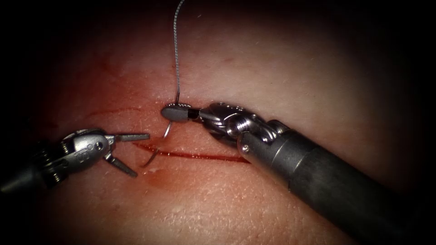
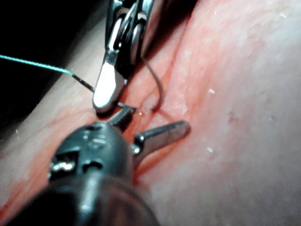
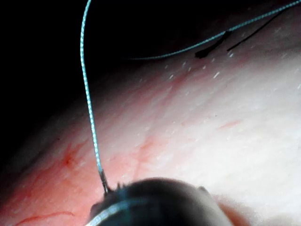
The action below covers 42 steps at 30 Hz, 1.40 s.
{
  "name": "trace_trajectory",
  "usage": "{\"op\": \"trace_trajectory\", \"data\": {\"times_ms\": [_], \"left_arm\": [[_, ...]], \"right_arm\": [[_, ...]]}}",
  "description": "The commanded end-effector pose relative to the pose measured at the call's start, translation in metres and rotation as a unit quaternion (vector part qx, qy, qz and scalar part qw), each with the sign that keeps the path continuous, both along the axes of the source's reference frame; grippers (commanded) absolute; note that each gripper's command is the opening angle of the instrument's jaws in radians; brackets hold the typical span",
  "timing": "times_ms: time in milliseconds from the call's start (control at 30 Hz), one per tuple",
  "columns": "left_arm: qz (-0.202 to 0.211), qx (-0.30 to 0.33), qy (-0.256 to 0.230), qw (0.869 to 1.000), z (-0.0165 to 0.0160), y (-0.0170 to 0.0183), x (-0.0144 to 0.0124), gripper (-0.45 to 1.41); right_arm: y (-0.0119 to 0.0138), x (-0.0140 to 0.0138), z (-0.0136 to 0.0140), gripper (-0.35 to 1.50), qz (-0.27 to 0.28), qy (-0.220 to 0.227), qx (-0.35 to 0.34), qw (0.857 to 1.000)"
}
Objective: Wound Closure
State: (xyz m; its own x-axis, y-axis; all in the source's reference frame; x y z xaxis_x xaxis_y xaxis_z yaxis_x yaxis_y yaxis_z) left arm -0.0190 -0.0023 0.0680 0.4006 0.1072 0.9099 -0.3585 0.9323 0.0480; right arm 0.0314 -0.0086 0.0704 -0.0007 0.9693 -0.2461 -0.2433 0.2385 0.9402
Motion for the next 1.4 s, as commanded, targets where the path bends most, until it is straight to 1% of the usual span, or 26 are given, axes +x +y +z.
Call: {"op": "trace_trajectory", "data": {"times_ms": [33,267,300,367,433,500,533,567,633,700,733,767,800,833,867,933,967,1033,1067,1133,1167,1233,1267,1300,1333,1400], "left_arm": [[-0.003,-0.004,-0.016,1.0,-0.0004,0.0009,-0.001,0.27],[0.006,0.006,-0.033,0.999,-0.0007,0.0004,-0.0028,-0.03],[0.009,0.006,-0.034,0.999,-0.0008,0.0002,-0.003,-0.3],[0.014,0.007,-0.035,0.999,-0.0009,0.0001,-0.0031,-0.45],[0.02,0.007,-0.026,0.999,-0.0011,0.0,-0.003,-0.45],[0.005,0.054,-0.009,0.998,-0.0011,0.0,-0.0028,-0.45],[-0.029,0.143,0.024,0.989,-0.0011,0.0,-0.0023,-0.45],[-0.053,0.202,0.048,0.977,-0.0012,-0.0001,-0.002,-0.45],[-0.131,0.342,0.108,0.924,-0.0016,-0.0006,-0.001,-0.45],[-0.156,0.4,0.132,0.893,-0.002,-0.0006,-0.0006,-0.45],[-0.163,0.416,0.139,0.884,-0.0022,-0.0005,-0.0006,-0.45],[-0.188,0.528,0.167,0.811,-0.0031,-0.0004,-0.0006,-0.45],[-0.19,0.56,0.17,0.788,-0.0037,-0.0003,-0.0007,-0.45],[-0.195,0.565,0.167,0.784,-0.0041,-0.0002,-0.0007,-0.45],[-0.216,0.592,0.154,0.761,-0.0051,0.0002,-0.0013,-0.45],[-0.224,0.623,0.137,0.737,-0.0056,0.0008,-0.0017,-0.45],[-0.246,0.671,0.122,0.689,-0.0063,0.0016,-0.0018,-0.45],[-0.268,0.709,0.113,0.642,-0.0069,0.0023,-0.0016,-0.45],[-0.278,0.738,0.099,0.607,-0.0075,0.0033,-0.0014,-0.45],[-0.277,0.754,0.066,0.592,-0.0082,0.0042,-0.0012,-0.45],[-0.273,0.769,0.038,0.576,-0.0088,0.0051,-0.001,-0.45],[-0.281,0.778,0.005,0.563,-0.0101,0.0068,-0.0005,-0.45],[-0.279,0.775,-0.032,0.566,-0.0119,0.0088,0.0002,-0.45],[-0.276,0.778,-0.047,0.562,-0.0127,0.0096,0.0006,-0.45],[-0.271,0.779,-0.072,0.561,-0.014,0.0108,0.0014,-0.45],[-0.276,0.771,-0.093,0.566,-0.0149,0.0116,0.0024,-0.45]], "right_arm": [[0.0011,0.0005,-0.0006,-0.35,0.001,0.002,-0.004,1.0],[0.0011,0.0005,-0.0005,-0.35,-0.001,0.0,-0.007,1.0],[0.001,0.0005,-0.0005,-0.35,-0.001,0.0,-0.007,1.0],[0.001,0.0004,-0.0005,-0.35,-0.001,0.0,-0.007,1.0],[0.001,0.0004,-0.0005,-0.35,-0.003,0.0,-0.019,1.0],[0.001,0.0005,-0.0006,-0.35,-0.009,-0.004,-0.05,0.999],[0.0011,0.0006,-0.001,0.02,-0.017,-0.012,-0.118,0.993],[0.0012,0.0006,-0.0011,0.24,-0.017,-0.016,-0.138,0.99],[0.0016,0.0008,-0.002,1.06,0.002,-0.041,-0.19,0.981],[0.0021,0.0009,-0.0025,1.28,0.004,-0.055,-0.23,0.972],[0.0023,0.0008,-0.0027,1.31,0.003,-0.058,-0.24,0.969],[0.003,0.0005,-0.0032,1.33,0.0,-0.061,-0.259,0.964],[0.0032,0.0004,-0.0035,1.33,-0.001,-0.062,-0.263,0.963],[0.0034,0.0003,-0.0037,1.33,-0.002,-0.062,-0.267,0.962],[0.004,-0.0001,-0.0045,1.37,-0.001,-0.068,-0.277,0.958],[0.0044,-0.0004,-0.0051,1.37,-0.002,-0.072,-0.291,0.954],[0.0047,-0.0008,-0.006,1.37,-0.003,-0.074,-0.306,0.949],[0.0053,-0.0011,-0.0074,1.37,-0.003,-0.078,-0.327,0.942],[0.0058,-0.0011,-0.009,1.31,0.0,-0.082,-0.331,0.94],[0.0061,-0.0007,-0.0102,1.25,-0.001,-0.084,-0.333,0.939],[0.0059,0.0,-0.0106,1.2,0.001,-0.086,-0.332,0.939],[0.0052,0.001,-0.0105,1.2,0.0,-0.086,-0.334,0.939],[0.0045,0.002,-0.01,1.1,-0.008,-0.076,-0.336,0.939],[0.0042,0.0023,-0.0099,0.98,-0.011,-0.072,-0.337,0.939],[0.0035,0.0034,-0.0091,0.74,-0.028,-0.054,-0.339,0.939],[0.0028,0.0047,-0.0082,0.69,-0.034,-0.049,-0.344,0.937]]}}
